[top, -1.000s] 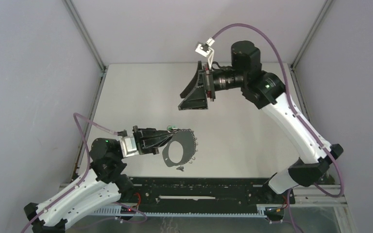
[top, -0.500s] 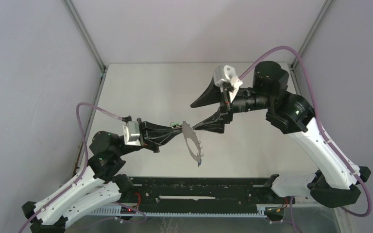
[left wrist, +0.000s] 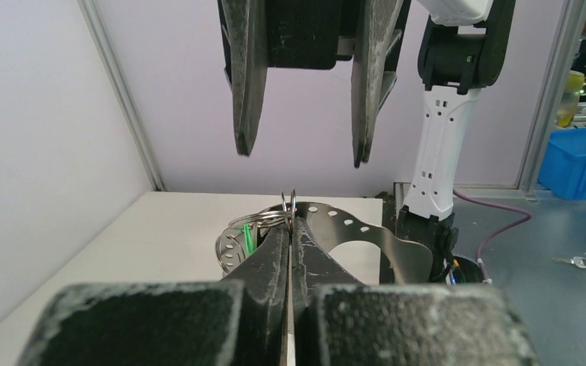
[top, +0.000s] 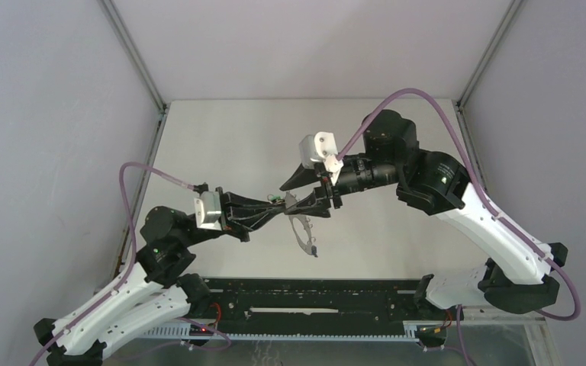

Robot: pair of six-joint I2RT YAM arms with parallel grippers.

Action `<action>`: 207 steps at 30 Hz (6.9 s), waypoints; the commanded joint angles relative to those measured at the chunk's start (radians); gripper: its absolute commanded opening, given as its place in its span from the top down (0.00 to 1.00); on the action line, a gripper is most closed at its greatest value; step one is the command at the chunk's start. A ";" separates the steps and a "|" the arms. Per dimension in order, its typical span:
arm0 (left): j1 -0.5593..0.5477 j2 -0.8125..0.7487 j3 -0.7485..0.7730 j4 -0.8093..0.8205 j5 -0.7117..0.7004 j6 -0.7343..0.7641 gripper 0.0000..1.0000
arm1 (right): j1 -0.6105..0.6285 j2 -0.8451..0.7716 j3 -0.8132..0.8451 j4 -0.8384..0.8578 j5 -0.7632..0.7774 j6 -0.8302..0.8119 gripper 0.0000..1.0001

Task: Put the keys on the keyring

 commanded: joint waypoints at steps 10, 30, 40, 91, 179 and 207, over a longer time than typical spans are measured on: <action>0.003 -0.018 0.031 0.015 -0.004 0.044 1.00 | 0.065 0.085 0.141 -0.183 0.126 -0.121 0.58; 0.004 0.003 0.052 -0.006 0.001 0.048 1.00 | 0.099 0.088 0.151 -0.181 0.168 -0.154 0.71; 0.023 0.020 0.086 -0.040 0.006 0.045 1.00 | 0.121 0.134 0.208 -0.326 0.268 -0.193 0.99; 0.029 -0.015 0.228 -0.563 0.146 0.994 0.31 | -0.023 0.057 -0.064 -0.166 -0.081 0.140 1.00; -0.049 -0.047 0.122 -0.767 0.147 1.523 0.98 | -0.107 -0.161 -0.518 0.594 -0.019 0.608 1.00; -0.053 -0.002 0.299 -0.473 -0.042 0.506 0.60 | -0.080 -0.332 -0.816 1.033 0.077 0.704 1.00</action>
